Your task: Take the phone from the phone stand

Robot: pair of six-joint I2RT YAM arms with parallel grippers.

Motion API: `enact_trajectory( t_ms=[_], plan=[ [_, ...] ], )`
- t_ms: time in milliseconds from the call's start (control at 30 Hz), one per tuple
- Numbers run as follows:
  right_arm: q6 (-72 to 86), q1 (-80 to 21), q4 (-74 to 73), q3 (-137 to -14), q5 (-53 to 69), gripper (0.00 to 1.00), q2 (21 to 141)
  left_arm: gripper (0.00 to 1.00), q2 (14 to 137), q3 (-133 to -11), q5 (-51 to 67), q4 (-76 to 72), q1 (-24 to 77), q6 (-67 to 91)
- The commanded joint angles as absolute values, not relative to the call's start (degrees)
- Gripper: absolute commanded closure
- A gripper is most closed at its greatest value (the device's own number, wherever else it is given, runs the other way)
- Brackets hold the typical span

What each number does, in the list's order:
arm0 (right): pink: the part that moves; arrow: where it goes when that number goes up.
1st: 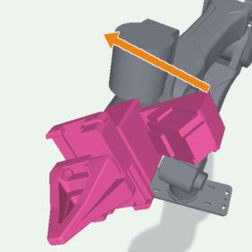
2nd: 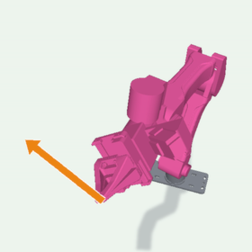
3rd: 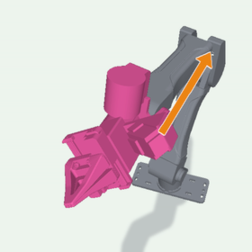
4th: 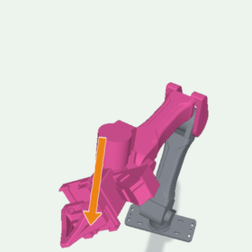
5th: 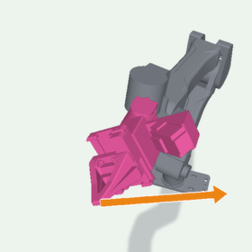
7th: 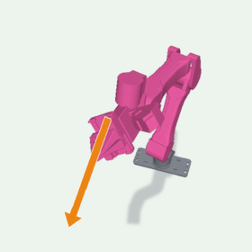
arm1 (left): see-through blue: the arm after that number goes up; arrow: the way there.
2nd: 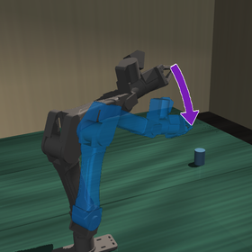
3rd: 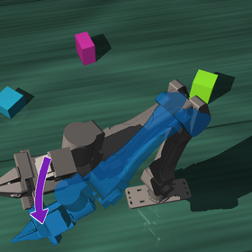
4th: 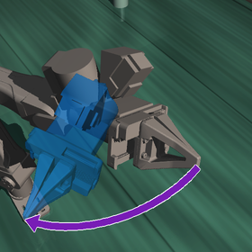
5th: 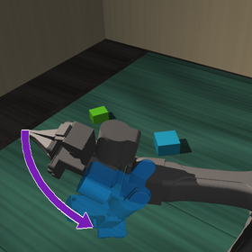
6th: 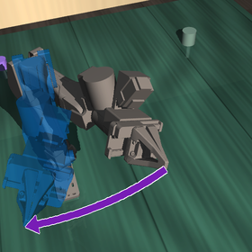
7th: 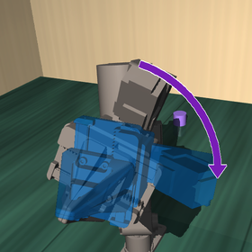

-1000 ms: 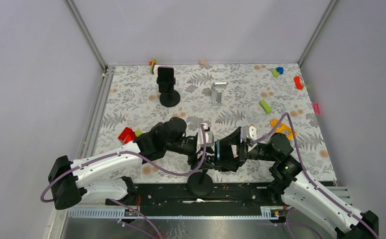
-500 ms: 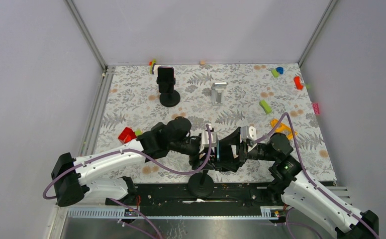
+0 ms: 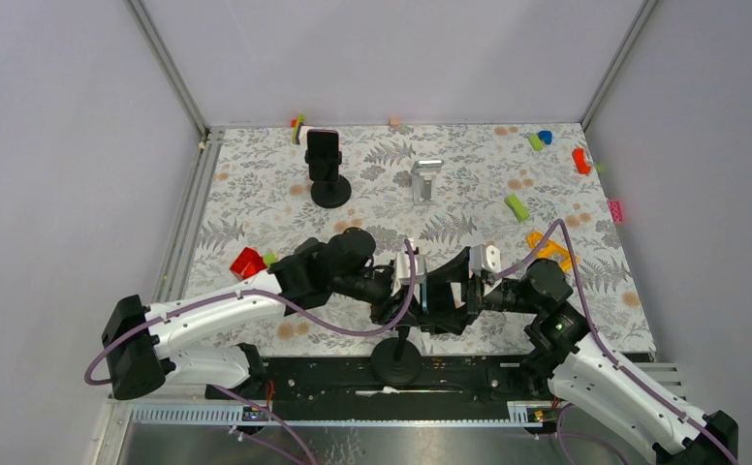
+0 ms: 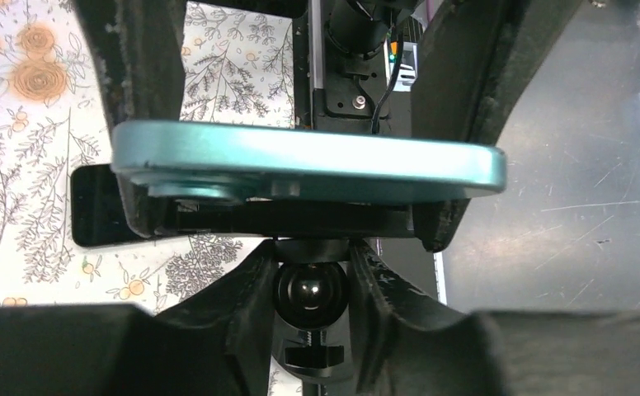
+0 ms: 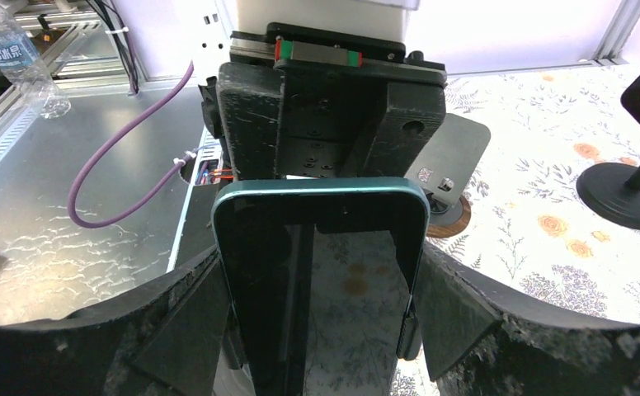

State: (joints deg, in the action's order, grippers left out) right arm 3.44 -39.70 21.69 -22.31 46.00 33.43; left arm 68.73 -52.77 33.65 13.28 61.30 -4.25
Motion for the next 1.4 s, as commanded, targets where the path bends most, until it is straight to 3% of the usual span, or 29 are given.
enact_trajectory(
  t_ms=[0,67,133,400,567,833,1200,1267,1367],
  plan=[
    [4.95,-40.46,21.74,-23.32,45.26,1.00,32.01,0.76,70.19,-56.22,31.78,1.12,61.61,-2.75],
    [4.68,-40.46,20.83,-23.16,45.03,1.00,31.63,0.84,70.31,-56.46,31.75,1.40,61.61,-3.17],
    [4.45,-40.50,19.65,-23.35,44.89,1.00,31.40,1.00,70.35,-56.87,30.78,2.48,61.68,-3.73],
    [1.96,-40.48,11.42,-27.16,45.98,1.00,33.58,1.00,68.99,-59.61,28.19,11.26,61.63,-13.74],
    [0.36,-40.50,11.38,-31.23,44.56,0.90,38.01,1.00,68.97,-63.41,26.49,18.04,60.61,-21.30],
    [-8.37,-40.48,13.56,-33.43,42.44,0.91,42.69,1.00,63.85,-55.28,20.73,7.86,58.61,-25.56],
    [-4.52,-40.45,7.91,-35.99,44.54,0.93,49.30,1.00,63.38,-49.38,23.40,2.40,58.45,-18.79],
    [-5.83,-40.47,5.10,-37.58,45.43,0.89,50.30,1.00,63.52,-49.60,23.95,2.59,58.45,-18.72],
    [-8.89,-40.43,-0.42,-40.02,47.53,0.72,51.78,1.00,64.02,-50.28,25.00,3.67,58.45,-19.21]
  ],
)
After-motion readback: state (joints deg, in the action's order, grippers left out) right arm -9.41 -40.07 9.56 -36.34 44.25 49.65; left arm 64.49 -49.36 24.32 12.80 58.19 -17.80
